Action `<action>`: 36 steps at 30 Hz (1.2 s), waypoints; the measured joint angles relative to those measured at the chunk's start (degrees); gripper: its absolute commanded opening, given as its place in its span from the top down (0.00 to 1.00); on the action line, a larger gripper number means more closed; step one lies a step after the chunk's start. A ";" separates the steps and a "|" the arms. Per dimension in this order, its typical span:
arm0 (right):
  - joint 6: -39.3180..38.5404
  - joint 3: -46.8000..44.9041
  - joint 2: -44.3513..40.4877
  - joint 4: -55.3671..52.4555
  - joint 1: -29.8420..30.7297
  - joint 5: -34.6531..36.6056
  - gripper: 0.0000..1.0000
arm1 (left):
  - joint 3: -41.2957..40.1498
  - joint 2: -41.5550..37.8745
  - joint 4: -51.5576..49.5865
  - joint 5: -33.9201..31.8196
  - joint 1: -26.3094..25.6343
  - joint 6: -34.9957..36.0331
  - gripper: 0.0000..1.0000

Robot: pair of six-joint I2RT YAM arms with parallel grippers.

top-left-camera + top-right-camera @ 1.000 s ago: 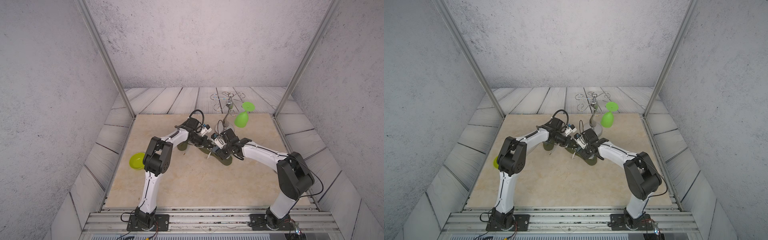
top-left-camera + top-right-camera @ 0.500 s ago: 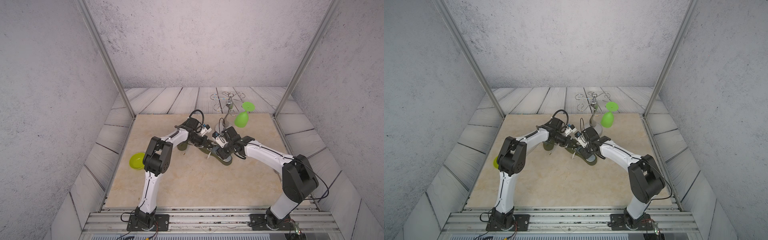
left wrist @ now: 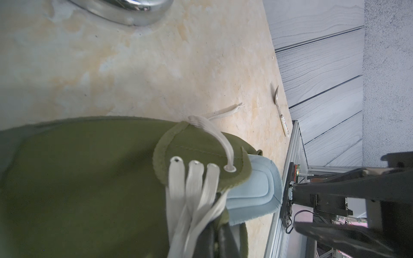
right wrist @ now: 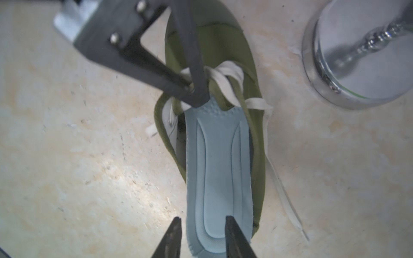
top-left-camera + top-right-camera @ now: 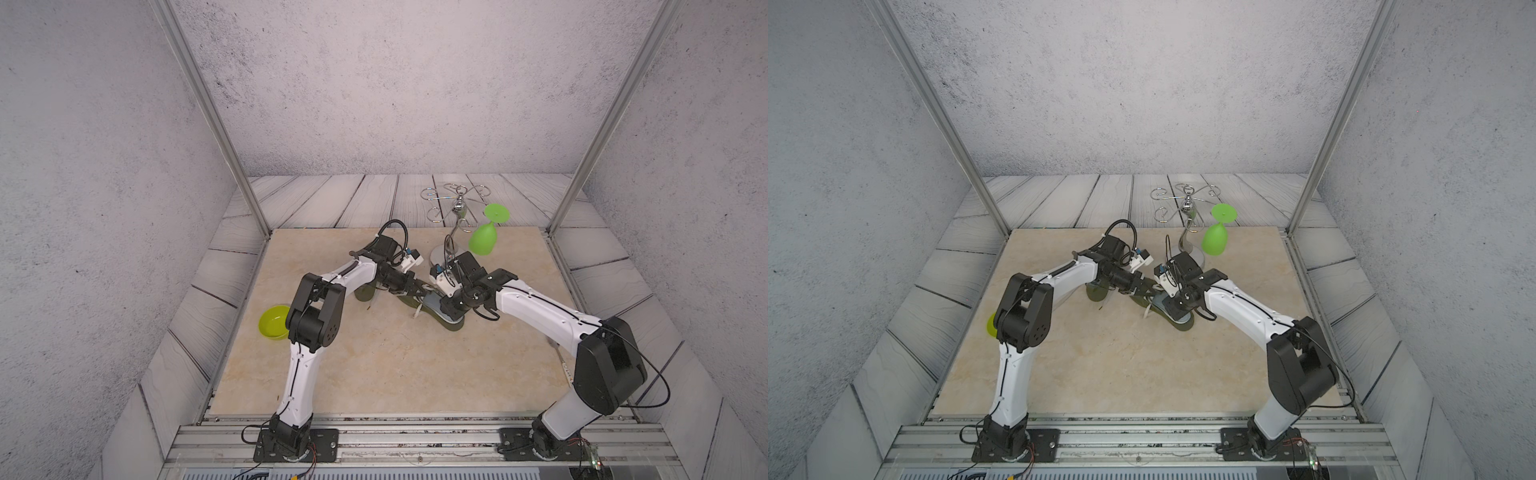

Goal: Insert the insole into the shoe

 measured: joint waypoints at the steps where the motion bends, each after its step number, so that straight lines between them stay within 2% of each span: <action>1: 0.04 -0.50 0.00 -0.33 0.02 -0.15 0.57 | 0.00 0.00 0.00 -0.02 0.00 0.00 1.00; 11: -0.44 -1.49 0.00 -2.64 1.92 1.01 0.59 | 0.00 0.00 0.02 -0.02 0.00 -0.04 1.00; 18: -1.66 -1.44 1.29 -2.12 2.47 3.63 0.71 | 0.00 0.00 0.02 0.00 0.00 -0.04 1.00; 23: -2.60 -1.20 4.24 -1.90 2.47 5.14 0.72 | 0.00 0.00 0.02 0.00 0.00 -0.04 1.00; 27: -3.17 -1.14 4.79 -1.79 2.47 5.97 0.85 | 0.00 0.00 0.02 0.00 0.00 -0.07 1.00; 36: -4.83 -0.70 5.86 0.35 2.49 8.13 0.97 | 0.42 0.02 0.00 -0.24 0.04 -0.22 1.00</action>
